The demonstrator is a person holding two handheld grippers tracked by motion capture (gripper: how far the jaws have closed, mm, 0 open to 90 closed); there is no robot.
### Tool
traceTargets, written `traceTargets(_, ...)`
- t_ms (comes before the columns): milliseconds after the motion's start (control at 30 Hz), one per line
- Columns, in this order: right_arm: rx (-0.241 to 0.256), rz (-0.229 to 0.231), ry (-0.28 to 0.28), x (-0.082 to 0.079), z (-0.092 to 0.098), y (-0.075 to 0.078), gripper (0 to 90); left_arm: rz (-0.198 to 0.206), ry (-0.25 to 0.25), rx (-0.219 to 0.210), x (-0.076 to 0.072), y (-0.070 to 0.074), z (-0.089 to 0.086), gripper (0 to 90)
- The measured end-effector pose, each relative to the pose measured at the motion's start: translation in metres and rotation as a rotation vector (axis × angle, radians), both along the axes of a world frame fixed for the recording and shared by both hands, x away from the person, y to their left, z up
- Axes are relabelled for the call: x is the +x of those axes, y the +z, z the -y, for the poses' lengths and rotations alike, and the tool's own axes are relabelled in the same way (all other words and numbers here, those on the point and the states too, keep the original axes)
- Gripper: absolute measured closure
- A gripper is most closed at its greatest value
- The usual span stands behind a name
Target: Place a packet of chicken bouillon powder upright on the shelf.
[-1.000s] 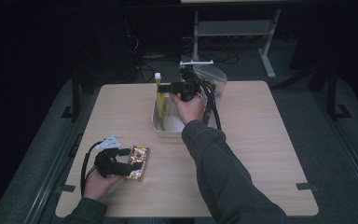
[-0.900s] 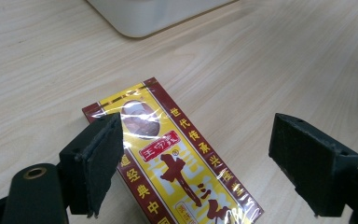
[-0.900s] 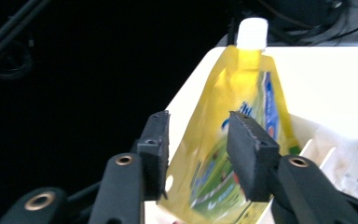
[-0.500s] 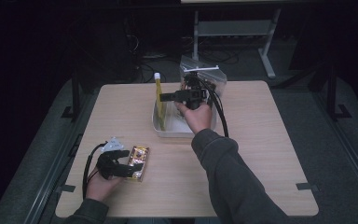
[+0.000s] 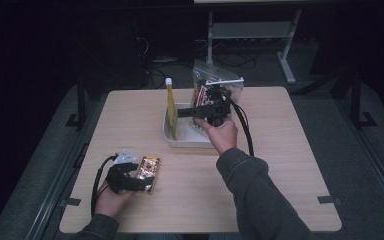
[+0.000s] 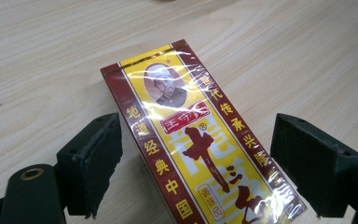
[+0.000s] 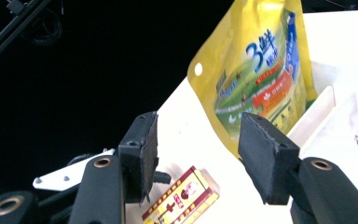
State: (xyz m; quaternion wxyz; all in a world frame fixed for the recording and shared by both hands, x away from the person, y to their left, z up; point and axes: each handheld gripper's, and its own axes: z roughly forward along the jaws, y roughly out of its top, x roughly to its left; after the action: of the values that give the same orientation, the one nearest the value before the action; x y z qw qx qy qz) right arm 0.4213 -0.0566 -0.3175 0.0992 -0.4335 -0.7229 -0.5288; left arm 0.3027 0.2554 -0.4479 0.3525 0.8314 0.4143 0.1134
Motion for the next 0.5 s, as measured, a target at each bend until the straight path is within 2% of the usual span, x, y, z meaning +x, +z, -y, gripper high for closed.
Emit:
traceTargets(167,-0.017,-0.008,0.010,-0.008,0.007,-0.006,44.2,-0.011,0.007,0.012,0.001,-0.002,0.002,16.2)
traceTargets(333,-0.027,-0.013,0.019,-0.014,0.013,-0.011,43.1,-0.016,0.013,0.000,0.002,-0.003,0.003,15.7)
traceTargets(500,-0.044,-0.017,0.030,-0.021,0.016,-0.016,42.1,-0.028,0.007,0.024,0.002,-0.006,0.009,14.4)
